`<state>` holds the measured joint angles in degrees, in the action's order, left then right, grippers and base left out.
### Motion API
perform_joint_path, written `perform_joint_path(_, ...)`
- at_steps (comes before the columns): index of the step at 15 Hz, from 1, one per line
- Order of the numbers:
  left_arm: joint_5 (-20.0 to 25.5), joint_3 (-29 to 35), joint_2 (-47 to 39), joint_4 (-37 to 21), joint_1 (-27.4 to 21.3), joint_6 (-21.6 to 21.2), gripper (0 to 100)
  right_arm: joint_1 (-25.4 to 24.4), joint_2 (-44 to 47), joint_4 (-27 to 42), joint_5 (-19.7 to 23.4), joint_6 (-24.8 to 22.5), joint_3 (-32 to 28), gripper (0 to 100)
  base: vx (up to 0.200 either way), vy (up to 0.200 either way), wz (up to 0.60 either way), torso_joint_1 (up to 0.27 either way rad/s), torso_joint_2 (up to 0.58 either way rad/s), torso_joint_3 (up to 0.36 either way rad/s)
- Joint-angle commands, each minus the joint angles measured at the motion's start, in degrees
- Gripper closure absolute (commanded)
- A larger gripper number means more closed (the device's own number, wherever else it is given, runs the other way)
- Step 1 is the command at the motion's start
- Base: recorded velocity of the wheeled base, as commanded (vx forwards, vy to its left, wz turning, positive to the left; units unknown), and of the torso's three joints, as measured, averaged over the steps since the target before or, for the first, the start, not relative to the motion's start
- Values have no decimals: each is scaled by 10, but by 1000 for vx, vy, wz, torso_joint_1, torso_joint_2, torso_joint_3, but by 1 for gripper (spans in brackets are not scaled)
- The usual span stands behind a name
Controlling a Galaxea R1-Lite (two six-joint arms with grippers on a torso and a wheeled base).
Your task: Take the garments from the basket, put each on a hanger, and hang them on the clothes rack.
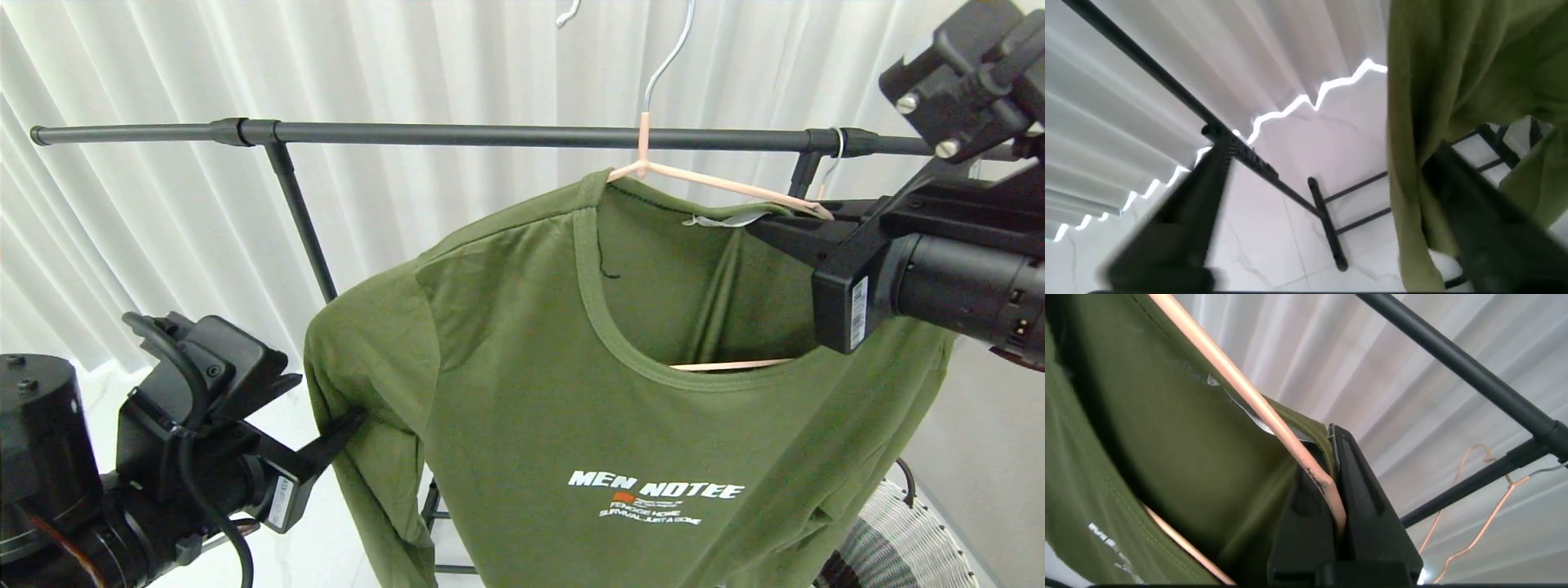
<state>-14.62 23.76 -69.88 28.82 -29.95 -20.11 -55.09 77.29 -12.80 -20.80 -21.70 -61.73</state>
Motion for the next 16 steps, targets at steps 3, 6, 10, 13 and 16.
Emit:
perform_joint_path(3,-1,-7,4,0,60,-5,100,2,-2,0,-5,1,-1,100,0,0,0,0,0,0)
perform_joint_path(6,-1,-19,11,0,107,-5,100,18,-5,1,-6,0,-1,100,0,0,0,0,0,0)
perform_joint_path(10,2,-24,30,0,110,-34,0,22,-4,1,-6,0,-1,100,0,0,0,0,0,0)
perform_joint_path(13,3,-24,40,0,110,-35,0,22,-4,1,-6,0,-1,100,0,0,0,0,0,0)
perform_joint_path(16,12,-34,75,0,110,-36,0,26,-5,3,-28,0,-1,100,0,0,0,0,0,0)
